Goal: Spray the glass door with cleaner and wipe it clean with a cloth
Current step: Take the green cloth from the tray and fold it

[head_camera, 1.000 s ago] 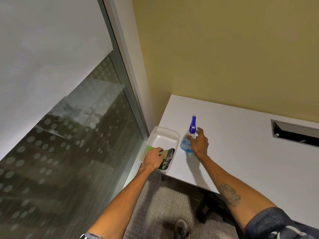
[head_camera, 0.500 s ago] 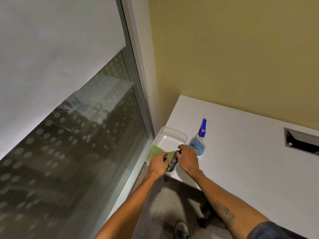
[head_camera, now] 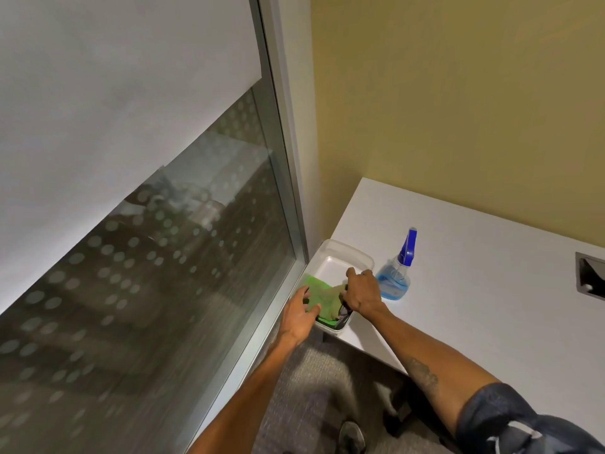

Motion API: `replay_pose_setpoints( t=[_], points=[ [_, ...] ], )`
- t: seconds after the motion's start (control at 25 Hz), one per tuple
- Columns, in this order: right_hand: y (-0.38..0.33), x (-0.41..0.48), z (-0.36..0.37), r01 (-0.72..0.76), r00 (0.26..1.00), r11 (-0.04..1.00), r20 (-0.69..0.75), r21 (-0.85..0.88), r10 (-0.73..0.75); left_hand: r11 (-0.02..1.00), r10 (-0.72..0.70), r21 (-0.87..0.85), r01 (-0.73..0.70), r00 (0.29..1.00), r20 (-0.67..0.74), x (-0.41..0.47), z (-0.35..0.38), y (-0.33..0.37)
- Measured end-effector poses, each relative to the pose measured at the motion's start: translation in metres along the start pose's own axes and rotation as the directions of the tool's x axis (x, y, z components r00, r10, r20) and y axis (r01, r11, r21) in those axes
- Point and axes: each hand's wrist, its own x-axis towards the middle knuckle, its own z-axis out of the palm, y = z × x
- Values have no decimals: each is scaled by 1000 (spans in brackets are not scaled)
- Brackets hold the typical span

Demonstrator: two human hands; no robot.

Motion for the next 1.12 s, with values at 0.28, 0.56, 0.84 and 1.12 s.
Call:
replay_pose_setpoints(
  t=[0.28, 0.56, 0.84, 1.12],
  points=[
    [-14, -28, -29, -91, 979, 799, -95, 595, 183, 999, 11, -35, -11, 1000, -11, -21, -7, 4],
    [-50, -88, -65, 122, 914, 324, -233, 938, 333, 940, -72, -335, 58, 997, -30, -57, -26, 18],
    [-104, -198, -59, 290, 954, 90, -295, 953, 46, 556, 29, -831, 19, 999, 42, -108, -94, 31],
    [-139, -278, -59, 286, 948, -46, -289, 957, -130, 521, 235, -808, -274, 957, -172, -183, -139, 10]
  ],
)
